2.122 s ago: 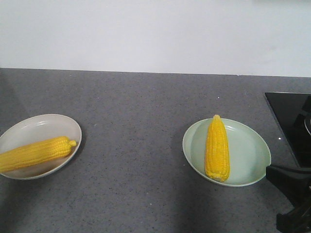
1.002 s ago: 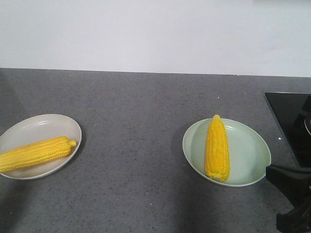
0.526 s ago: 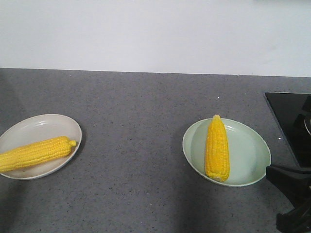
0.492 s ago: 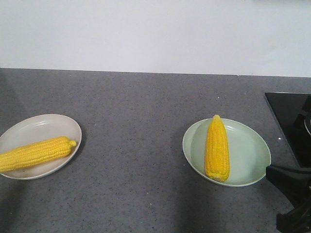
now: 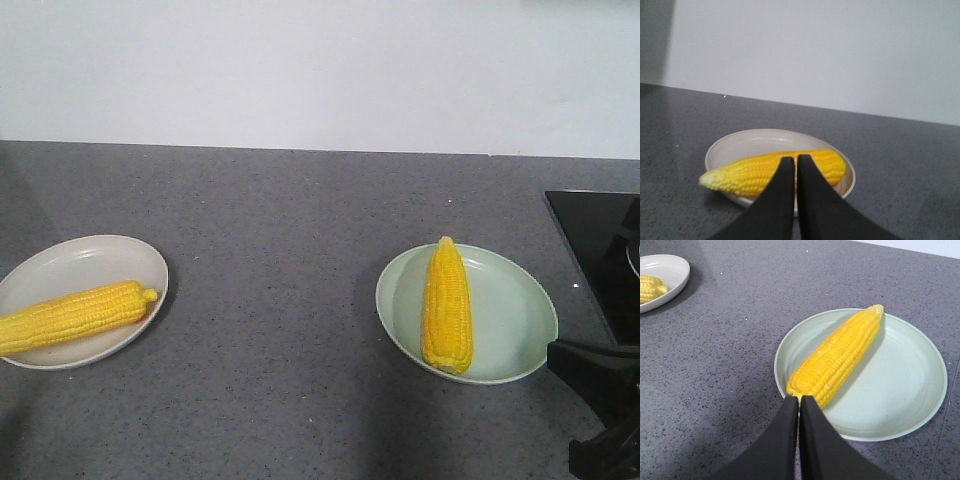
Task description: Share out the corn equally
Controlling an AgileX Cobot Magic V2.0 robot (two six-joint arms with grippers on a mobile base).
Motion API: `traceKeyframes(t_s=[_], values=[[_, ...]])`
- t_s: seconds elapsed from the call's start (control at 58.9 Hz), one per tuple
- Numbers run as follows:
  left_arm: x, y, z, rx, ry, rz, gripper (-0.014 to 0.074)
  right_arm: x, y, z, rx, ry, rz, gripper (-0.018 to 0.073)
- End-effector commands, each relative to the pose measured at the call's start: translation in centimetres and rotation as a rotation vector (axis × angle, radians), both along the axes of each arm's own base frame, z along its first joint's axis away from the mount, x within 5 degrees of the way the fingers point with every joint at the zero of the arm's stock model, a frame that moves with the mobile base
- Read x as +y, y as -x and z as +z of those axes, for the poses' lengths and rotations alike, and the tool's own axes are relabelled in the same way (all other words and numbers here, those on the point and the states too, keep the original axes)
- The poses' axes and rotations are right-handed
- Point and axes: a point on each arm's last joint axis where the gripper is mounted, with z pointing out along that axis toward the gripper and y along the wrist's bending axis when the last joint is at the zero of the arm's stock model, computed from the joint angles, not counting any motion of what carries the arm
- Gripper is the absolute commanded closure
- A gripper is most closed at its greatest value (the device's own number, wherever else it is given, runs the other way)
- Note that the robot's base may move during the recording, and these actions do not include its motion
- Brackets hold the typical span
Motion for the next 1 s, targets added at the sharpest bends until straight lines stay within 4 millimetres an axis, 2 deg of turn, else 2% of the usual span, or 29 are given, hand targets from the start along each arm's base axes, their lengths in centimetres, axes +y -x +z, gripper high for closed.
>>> traceKeyframes(t_s=[0.0,0.238,0.407,0.577,0.985], values=[[0.0,0.2,1.0,-0.055,-0.021,-0.004,0.0602,-0.1,-0.3,1.1,-0.053,-0.025,-0.029,0.0564],[0.0,0.2,0.7,-0.028,-0.025,0.003,0.0602,-0.1,-0.3,1.1,-0.053,-0.025,-0.029,0.0564],[0.3,0.2,0.4,-0.002,-0.131,0.022,0.0602,-0.1,-0.3,1.1,-0.053,-0.025,-0.029,0.0564],[0.2,0.2,0.5,-0.007,-0.131,0.02,0.0602,-0.1,-0.3,1.1,-0.053,-0.025,-0.029,0.0564],[-0.3,0.4,2.4,-0.196,-0.108,-0.033,0.0602,-0.1,-0.3,1.1,-0.053,-0.025,-0.029,0.0564]])
